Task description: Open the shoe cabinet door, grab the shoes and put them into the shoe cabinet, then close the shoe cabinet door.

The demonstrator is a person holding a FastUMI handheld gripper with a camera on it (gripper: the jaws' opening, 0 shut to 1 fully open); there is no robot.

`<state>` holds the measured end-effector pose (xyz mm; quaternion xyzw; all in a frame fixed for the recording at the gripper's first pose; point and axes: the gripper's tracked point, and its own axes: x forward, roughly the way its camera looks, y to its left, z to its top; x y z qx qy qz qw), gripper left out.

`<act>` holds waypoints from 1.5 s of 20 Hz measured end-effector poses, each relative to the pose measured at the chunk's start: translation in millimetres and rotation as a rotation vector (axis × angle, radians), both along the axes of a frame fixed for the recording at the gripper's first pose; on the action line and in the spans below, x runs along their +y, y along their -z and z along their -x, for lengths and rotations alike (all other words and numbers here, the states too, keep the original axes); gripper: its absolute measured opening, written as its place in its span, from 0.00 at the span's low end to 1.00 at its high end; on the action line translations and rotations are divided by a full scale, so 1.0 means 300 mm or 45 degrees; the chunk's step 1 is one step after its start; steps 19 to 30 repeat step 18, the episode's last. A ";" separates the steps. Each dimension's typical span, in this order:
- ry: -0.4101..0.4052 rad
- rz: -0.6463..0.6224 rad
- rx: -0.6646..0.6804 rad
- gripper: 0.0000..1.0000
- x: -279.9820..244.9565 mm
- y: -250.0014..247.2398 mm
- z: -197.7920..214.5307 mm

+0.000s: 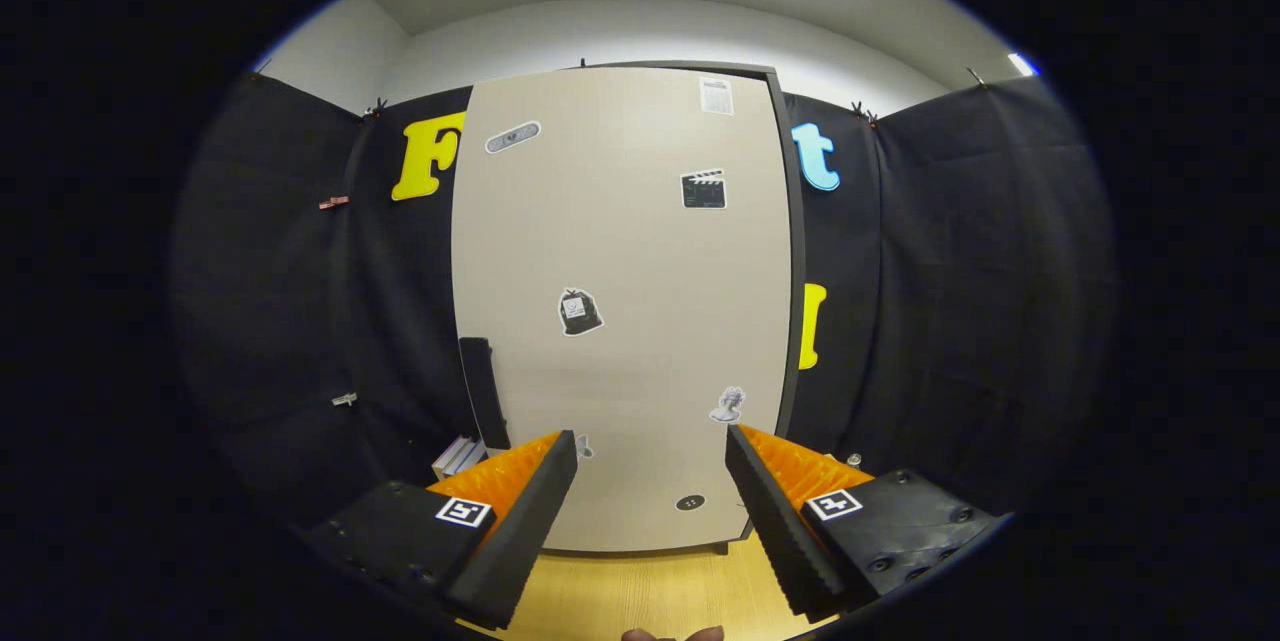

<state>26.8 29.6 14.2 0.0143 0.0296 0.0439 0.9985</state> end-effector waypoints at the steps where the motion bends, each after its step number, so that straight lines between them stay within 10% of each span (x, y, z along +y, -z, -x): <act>1: 0.000 0.001 -0.001 0.98 0.001 0.001 0.001; 30: 0.007 -0.036 -0.030 0.98 0.003 -0.020 0.018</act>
